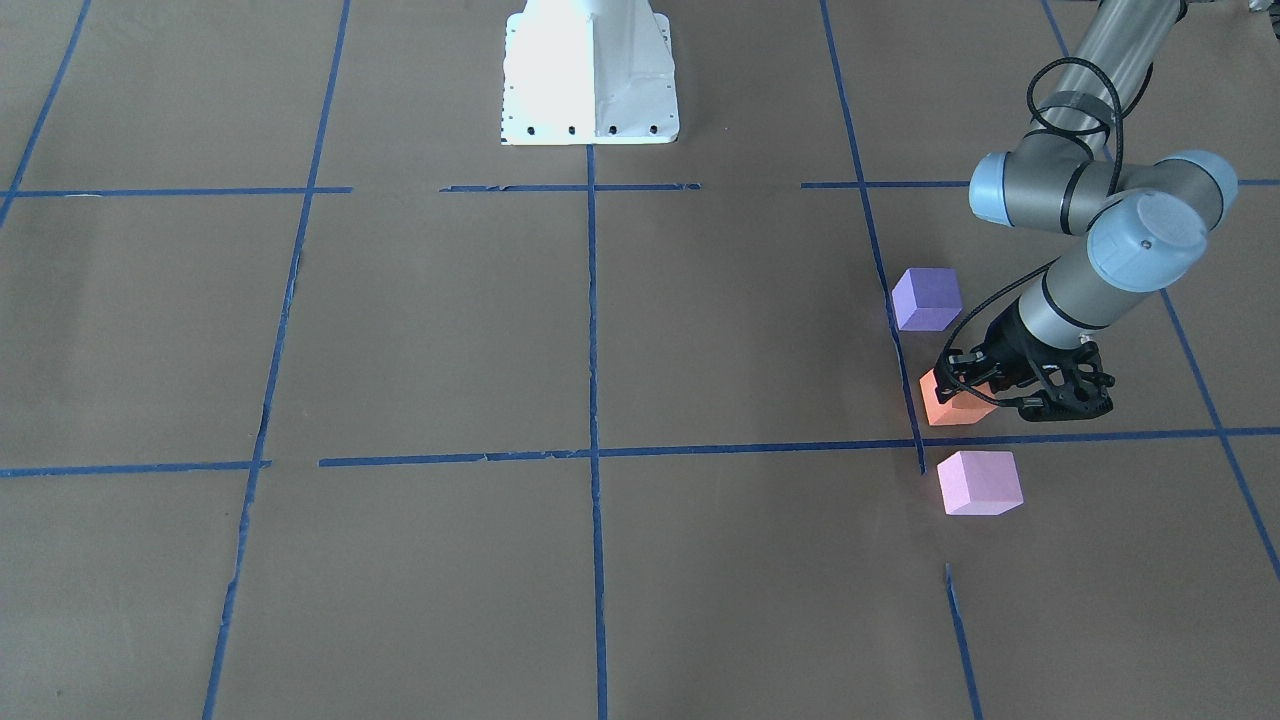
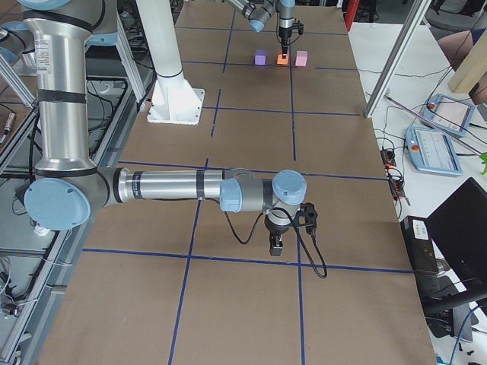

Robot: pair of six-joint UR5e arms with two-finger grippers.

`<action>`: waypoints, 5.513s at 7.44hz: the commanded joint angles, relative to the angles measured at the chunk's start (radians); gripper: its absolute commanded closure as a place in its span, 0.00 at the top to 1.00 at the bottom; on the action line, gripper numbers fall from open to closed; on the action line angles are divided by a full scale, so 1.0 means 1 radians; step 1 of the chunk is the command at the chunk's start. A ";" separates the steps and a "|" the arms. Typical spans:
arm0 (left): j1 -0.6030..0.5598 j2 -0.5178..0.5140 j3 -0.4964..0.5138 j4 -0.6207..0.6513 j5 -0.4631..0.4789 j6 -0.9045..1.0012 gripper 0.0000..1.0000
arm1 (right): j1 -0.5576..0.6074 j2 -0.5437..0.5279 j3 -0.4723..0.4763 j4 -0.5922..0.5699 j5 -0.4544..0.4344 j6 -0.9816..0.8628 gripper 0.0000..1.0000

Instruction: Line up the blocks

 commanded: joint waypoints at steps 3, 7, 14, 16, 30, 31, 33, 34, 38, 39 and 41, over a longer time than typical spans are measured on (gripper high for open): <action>0.000 0.000 0.005 -0.005 -0.002 0.000 0.53 | 0.000 0.000 0.000 -0.001 0.000 0.000 1.00; 0.008 -0.002 0.007 -0.007 -0.009 -0.001 0.53 | 0.000 0.000 0.000 0.001 0.000 0.000 1.00; 0.015 -0.003 0.022 -0.016 -0.009 0.003 1.00 | 0.000 0.000 0.000 0.001 0.000 0.000 1.00; 0.012 0.002 0.004 -0.014 -0.006 0.000 1.00 | 0.000 0.000 0.000 0.001 0.000 0.000 1.00; -0.531 0.124 -0.096 0.341 -0.129 0.847 1.00 | 0.000 0.000 0.000 -0.001 0.000 0.000 1.00; -0.593 0.124 -0.040 0.343 -0.129 0.942 0.99 | 0.000 0.000 0.000 0.001 0.000 0.000 1.00; -0.646 0.124 0.011 0.357 -0.129 1.023 0.99 | 0.000 0.000 0.000 0.001 0.000 0.000 1.00; -0.650 0.112 0.007 0.433 -0.130 1.025 0.99 | 0.000 0.000 0.000 0.001 0.000 0.000 1.00; -0.656 0.143 0.007 0.429 -0.130 1.035 1.00 | 0.000 0.000 0.000 0.001 0.000 0.000 1.00; -0.669 0.162 0.007 0.421 -0.141 1.083 1.00 | 0.000 0.000 0.000 0.001 0.000 0.000 1.00; -0.669 0.163 0.012 0.423 -0.147 1.072 1.00 | 0.000 0.000 0.000 0.001 0.000 0.000 1.00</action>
